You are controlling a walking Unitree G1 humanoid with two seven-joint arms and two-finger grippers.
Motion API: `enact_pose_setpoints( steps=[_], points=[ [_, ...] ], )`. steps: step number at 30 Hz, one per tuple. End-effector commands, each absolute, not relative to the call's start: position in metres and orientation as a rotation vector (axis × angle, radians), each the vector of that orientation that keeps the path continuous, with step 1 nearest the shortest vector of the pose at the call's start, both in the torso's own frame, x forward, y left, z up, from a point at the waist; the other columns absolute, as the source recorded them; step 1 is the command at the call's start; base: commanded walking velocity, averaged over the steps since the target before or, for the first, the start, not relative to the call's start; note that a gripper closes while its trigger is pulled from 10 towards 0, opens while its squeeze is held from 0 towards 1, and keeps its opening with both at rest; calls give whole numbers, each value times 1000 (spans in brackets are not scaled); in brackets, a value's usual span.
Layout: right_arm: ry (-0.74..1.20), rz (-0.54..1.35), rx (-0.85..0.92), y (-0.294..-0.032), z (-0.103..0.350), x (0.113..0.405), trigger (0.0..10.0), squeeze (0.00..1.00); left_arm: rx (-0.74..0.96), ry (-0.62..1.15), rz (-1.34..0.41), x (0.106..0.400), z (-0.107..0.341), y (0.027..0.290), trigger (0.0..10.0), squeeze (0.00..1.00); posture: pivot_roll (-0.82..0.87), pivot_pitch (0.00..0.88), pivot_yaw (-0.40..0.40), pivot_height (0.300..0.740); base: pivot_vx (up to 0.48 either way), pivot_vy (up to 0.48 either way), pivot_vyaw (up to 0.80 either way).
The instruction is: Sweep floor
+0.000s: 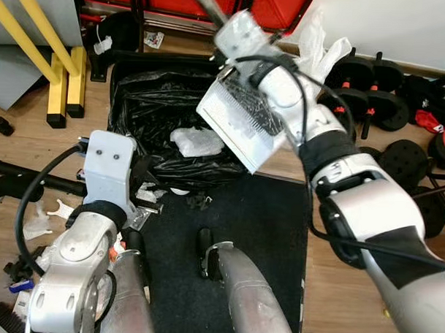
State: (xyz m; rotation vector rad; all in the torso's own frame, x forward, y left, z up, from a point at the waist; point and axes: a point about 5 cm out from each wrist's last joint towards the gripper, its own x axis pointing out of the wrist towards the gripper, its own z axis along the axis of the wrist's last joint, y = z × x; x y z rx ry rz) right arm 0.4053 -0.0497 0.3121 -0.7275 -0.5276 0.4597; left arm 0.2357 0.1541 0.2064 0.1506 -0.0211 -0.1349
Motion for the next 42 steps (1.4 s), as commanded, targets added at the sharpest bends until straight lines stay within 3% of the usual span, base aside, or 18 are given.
enact_pose_setpoints(
  steps=[1,4,7,11,16,31,42],
  points=[
    [-670,481,-777,-38,335,396,10000,0,135,3,-156,230,202,147,10000,0,-92,469,-185,740,0,0,0],
    [-688,497,-822,-33,335,394,10000,0,131,6,-165,229,202,144,10000,0,-91,474,-190,740,0,0,0],
    [-794,518,-1254,-9,331,388,10000,0,161,20,-192,218,200,138,10000,0,-95,494,-198,740,0,0,0],
    [-821,481,-1351,-5,331,389,10000,0,172,21,-195,214,200,137,10000,0,-93,504,-213,740,0,0,0],
    [-787,379,-1207,-14,344,395,10000,0,154,16,-179,210,203,136,10000,0,-93,519,-228,740,0,0,0],
    [-736,343,-1084,-15,346,398,10000,0,158,21,-181,207,204,136,10000,0,-84,527,-224,740,0,0,0],
    [-683,231,-952,-41,356,406,10000,0,161,23,-180,207,204,136,10000,0,-78,526,-216,740,0,0,0]
  ],
)
